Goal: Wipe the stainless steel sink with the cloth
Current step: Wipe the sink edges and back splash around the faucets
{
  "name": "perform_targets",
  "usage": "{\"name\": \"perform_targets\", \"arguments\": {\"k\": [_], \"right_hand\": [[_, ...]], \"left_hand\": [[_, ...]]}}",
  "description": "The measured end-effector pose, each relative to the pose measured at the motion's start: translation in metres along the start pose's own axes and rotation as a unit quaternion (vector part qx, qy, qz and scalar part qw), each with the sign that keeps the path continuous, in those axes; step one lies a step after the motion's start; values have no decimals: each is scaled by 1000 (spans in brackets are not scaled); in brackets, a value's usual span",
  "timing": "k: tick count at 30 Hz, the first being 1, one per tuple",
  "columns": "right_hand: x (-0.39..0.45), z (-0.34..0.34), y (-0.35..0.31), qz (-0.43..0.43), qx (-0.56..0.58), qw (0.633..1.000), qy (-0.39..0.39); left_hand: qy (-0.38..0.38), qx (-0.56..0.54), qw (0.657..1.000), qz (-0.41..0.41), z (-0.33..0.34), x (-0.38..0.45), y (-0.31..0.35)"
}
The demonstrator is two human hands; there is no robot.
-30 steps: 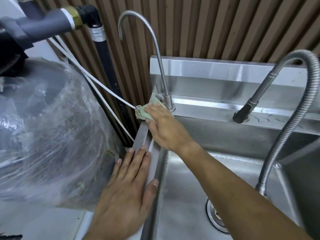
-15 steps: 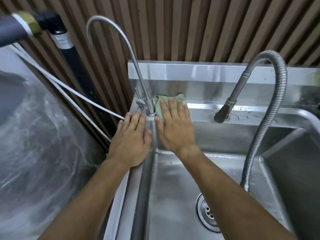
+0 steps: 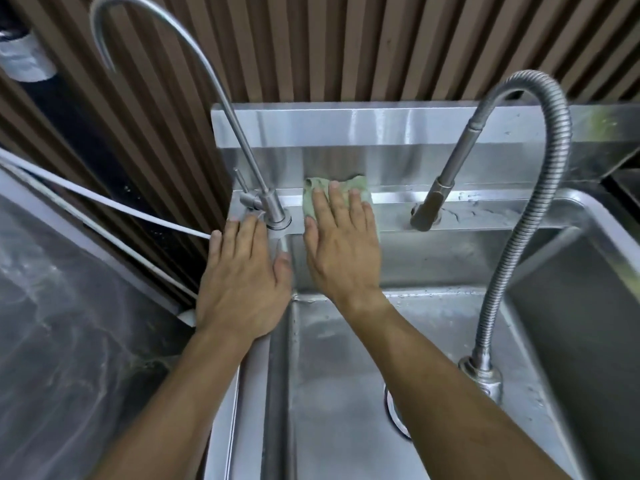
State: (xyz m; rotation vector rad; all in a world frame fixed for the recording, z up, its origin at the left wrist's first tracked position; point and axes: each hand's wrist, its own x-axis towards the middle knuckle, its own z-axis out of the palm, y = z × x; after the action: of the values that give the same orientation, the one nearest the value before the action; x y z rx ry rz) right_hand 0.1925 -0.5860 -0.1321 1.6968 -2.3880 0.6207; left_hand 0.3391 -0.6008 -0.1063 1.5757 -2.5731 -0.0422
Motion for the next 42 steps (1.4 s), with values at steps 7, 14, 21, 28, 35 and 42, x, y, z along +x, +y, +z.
{"name": "perform_targets", "arguments": {"k": [7,14,21,28,35,42], "right_hand": [[9,-18,18,203,12,979,14],[6,-14,15,81,73,994,-5],[30,-50,-27,20,248,949,193],[71,-9,12,-51,85,971,219],[86,-24,-8,112,245,922,277],[85,-24,30,41,79,960,265]], "left_hand": [[-10,1,1000,0,-1,0,1],[-4,-1,1000,3,1,0,0],[7,7,1000,1,1,-1,1],[5,-9,1000,0,3,0,-1],[5,4,1000,-5,4,3,1],[-5,0,1000,-6,2,2,2]]}}
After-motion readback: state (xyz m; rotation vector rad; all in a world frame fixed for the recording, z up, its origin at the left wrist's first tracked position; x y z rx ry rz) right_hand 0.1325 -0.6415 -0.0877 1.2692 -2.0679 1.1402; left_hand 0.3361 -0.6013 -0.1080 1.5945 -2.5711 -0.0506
